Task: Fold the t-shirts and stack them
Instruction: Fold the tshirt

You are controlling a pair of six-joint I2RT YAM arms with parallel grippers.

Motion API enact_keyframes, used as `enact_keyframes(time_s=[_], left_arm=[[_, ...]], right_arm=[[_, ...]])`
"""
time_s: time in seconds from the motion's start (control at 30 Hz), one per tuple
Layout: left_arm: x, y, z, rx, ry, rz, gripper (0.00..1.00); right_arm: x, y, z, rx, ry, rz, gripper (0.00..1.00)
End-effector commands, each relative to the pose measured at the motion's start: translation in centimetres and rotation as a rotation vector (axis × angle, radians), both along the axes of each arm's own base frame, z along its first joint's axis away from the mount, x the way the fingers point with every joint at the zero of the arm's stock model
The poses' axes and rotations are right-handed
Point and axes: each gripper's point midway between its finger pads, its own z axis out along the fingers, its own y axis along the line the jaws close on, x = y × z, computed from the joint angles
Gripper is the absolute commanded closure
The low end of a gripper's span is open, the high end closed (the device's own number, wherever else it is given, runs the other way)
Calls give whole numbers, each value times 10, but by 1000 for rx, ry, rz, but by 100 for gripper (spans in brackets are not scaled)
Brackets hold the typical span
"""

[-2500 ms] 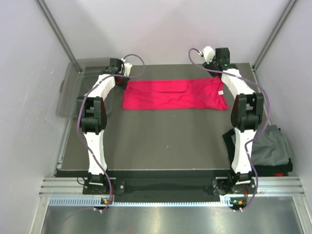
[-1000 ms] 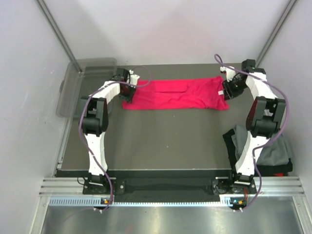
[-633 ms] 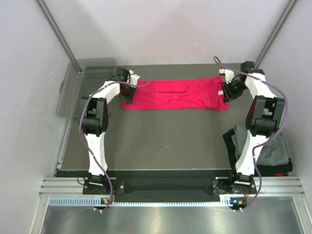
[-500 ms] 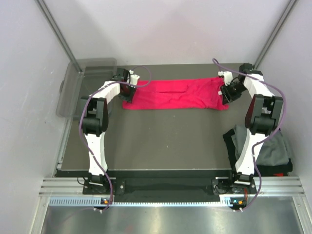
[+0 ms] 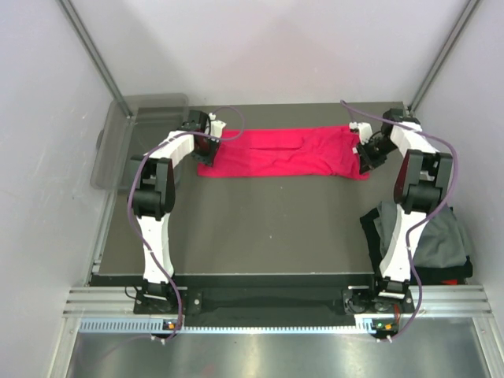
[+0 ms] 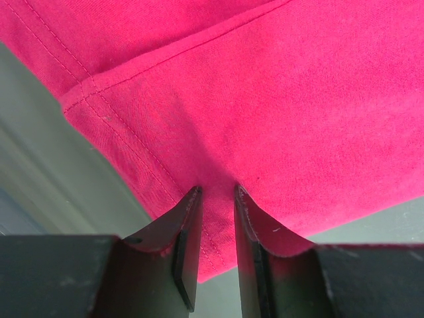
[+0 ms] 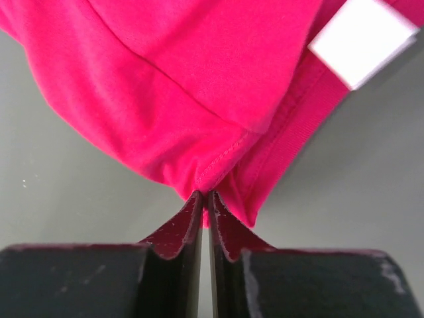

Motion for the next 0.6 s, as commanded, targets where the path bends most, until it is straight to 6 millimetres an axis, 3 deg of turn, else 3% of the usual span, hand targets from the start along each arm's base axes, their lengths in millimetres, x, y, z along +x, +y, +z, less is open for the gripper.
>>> enact_keyframes(time_s=[0.0, 0.3, 0.57], left_arm=[[-4, 14, -9, 64, 10, 4, 70], [-4, 25, 0, 101, -24, 18, 70], [-3, 28, 1, 109, -30, 28, 70]], right_arm=[[-5, -8, -5, -15, 34, 7, 97], [-3, -34, 2, -81, 12, -42, 99], [-5, -45, 6, -104, 8, -66, 99]])
